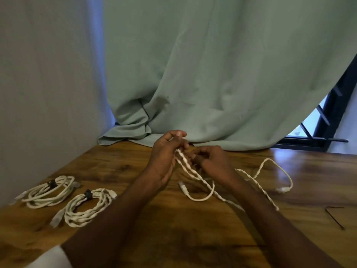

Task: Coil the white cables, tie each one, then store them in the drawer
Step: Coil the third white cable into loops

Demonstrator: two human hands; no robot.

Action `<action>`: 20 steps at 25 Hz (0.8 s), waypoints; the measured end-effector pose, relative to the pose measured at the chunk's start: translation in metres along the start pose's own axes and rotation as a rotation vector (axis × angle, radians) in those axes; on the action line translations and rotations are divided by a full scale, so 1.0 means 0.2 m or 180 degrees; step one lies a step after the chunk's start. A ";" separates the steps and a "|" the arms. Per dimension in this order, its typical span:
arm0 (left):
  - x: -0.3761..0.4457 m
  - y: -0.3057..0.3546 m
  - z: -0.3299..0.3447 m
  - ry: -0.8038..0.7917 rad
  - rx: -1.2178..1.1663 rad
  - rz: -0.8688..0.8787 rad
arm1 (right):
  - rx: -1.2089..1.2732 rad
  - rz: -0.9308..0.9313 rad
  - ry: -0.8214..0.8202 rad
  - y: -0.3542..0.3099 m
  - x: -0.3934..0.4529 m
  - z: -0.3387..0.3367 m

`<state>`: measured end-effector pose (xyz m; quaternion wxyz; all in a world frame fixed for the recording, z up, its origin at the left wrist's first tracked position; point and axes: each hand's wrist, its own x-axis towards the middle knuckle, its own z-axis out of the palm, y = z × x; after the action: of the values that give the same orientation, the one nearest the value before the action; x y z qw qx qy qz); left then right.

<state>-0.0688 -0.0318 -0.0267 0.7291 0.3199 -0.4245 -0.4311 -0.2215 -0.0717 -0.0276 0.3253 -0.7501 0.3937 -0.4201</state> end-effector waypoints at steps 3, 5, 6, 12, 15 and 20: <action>0.01 0.01 -0.02 0.0210 0.0104 0.0133 | -0.0723 -0.0202 -0.0275 0.01 0.05 -0.01; 0.04 0.06 -0.06 0.0370 -0.0181 0.0197 | -0.1427 -0.0251 -0.0378 0.02 0.12 -0.03; 0.05 0.08 -0.08 0.0425 -0.0186 0.0248 | -0.1684 -0.0217 -0.0350 0.04 0.15 -0.05; 0.05 0.10 -0.11 0.0123 0.2700 0.1193 | -0.2188 -0.0167 0.0129 0.09 0.18 -0.20; 0.03 0.07 -0.13 -0.0568 0.4602 0.0425 | -0.1906 -0.0196 0.0202 0.09 0.17 -0.20; -0.06 0.00 -0.11 -0.0990 0.5183 -0.0073 | 0.0447 0.0077 0.0062 0.02 0.12 -0.23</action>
<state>-0.0514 -0.0183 -0.0405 0.1980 0.6887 -0.6966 -0.0356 -0.2549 -0.1025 -0.0023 0.3784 -0.7165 0.3755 -0.4500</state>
